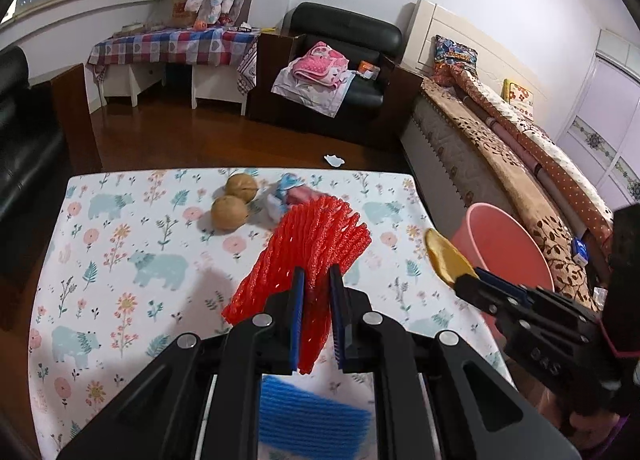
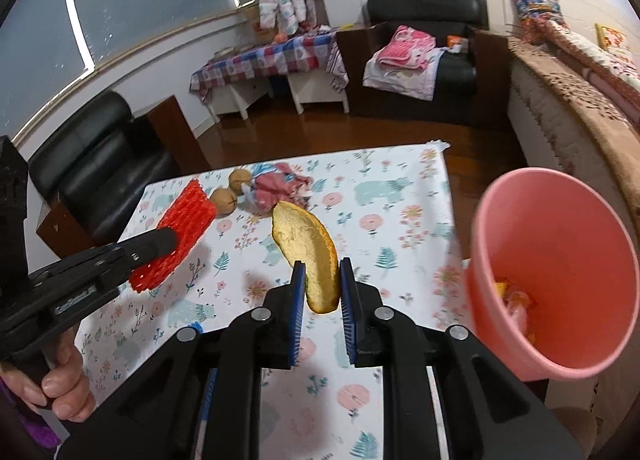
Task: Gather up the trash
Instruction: 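Carry the bread crust and red foam net over the pink bucket with both grippers, then open both grippers to drop the red net and bread crust into the bucket, then move both grippers back toward the blue sponge on the table, then grasp the blue sponge with the right gripper, then grasp the crumpled pink-blue wrapper with the left gripper while the right gripper holds the sponge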
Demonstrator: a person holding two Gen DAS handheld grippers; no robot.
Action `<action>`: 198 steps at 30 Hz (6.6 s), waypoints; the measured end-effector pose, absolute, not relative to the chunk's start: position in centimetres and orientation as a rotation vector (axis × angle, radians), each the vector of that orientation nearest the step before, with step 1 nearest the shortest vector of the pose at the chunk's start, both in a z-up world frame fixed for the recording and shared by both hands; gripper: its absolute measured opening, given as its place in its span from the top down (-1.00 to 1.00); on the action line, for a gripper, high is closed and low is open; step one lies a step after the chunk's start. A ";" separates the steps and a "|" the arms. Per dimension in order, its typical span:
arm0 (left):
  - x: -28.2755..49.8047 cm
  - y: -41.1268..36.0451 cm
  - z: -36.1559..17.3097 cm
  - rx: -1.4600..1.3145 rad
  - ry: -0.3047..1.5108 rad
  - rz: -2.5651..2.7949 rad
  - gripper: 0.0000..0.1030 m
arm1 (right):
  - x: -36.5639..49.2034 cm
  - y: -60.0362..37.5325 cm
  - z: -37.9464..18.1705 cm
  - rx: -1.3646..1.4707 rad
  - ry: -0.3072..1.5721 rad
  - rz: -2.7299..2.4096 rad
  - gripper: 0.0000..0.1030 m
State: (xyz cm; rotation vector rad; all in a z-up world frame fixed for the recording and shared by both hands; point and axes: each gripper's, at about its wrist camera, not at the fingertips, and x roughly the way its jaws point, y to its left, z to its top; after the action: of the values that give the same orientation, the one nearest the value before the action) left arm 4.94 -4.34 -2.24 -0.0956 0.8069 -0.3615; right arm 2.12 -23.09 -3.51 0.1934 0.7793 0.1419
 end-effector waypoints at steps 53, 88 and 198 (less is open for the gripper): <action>3.1 -29.0 -1.5 0.155 0.776 -0.608 0.78 | -4.1 -42.4 -4.7 0.429 0.680 -0.293 0.66; 5.3 -31.8 -5.1 0.116 0.891 -0.677 0.29 | -2.0 -45.3 -8.4 0.472 0.763 -0.328 0.44; 21.0 -10.1 -8.3 -0.063 1.021 -0.198 0.32 | 1.7 -26.8 -6.1 0.323 0.775 0.222 0.86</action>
State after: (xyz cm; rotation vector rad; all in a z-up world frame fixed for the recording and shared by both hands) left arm 21.01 -10.06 -8.28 -0.0628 1.0207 -0.1975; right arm 1.65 -26.81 -6.09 0.3228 0.7754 0.2218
